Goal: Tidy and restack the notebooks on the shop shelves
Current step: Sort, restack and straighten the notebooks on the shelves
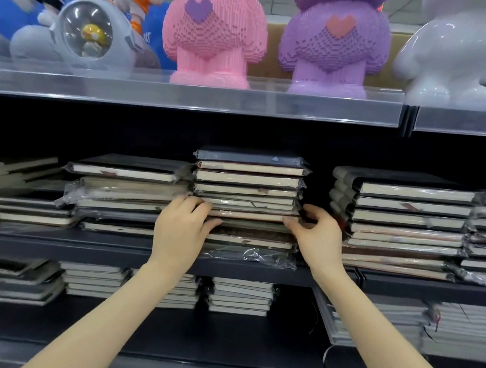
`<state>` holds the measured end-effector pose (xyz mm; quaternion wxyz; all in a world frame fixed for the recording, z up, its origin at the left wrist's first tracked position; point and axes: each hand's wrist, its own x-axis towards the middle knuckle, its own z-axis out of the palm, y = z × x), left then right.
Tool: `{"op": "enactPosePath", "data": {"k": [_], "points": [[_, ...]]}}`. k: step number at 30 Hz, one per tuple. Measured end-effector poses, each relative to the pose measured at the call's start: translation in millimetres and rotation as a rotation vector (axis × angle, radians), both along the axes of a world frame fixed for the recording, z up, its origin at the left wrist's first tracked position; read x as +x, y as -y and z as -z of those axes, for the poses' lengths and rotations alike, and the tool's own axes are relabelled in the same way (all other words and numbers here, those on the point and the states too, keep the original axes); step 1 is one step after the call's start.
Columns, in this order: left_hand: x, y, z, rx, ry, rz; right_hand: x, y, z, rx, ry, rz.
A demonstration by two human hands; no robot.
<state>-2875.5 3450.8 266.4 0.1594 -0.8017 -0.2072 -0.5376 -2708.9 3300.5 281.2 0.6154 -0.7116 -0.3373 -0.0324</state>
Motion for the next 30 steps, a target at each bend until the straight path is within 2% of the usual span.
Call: {"op": "enactPosePath", "data": {"k": [7, 10, 12, 16, 18, 22, 25, 30], "points": [[6.0, -3.4, -1.4, 0.000, -0.029, -0.001, 6.2, -17.1, -17.3, 0.138, -0.444, 0.011], [6.3, -1.5, -0.2, 0.020, -0.014, 0.000, 5.5, -18.6, -17.8, 0.204, -0.507, 0.036], [6.7, -2.3, -0.1, 0.046, -0.024, -0.011, 2.8, -16.1, -15.0, 0.156, -0.395, 0.048], [8.3, -4.1, -0.1, 0.085, -0.074, -0.056, 7.5, -2.0, -3.7, -0.101, 0.078, 0.020], [10.8, -1.3, 1.2, 0.130, -0.114, -0.052, 9.9, -0.3, -0.6, -0.147, 0.197, 0.020], [18.0, 3.2, -9.4, 0.343, -0.142, -0.041, 12.6, -5.4, -0.5, -0.189, 0.422, 0.061], [19.7, 0.8, -29.7, 0.441, -0.265, -0.130, 17.7, -7.1, -0.7, -0.287, 0.522, 0.005], [22.9, -12.8, -55.4, 0.293, -0.463, -0.203, 25.6, -14.4, -0.1, -0.266, 0.580, -0.022]]}}
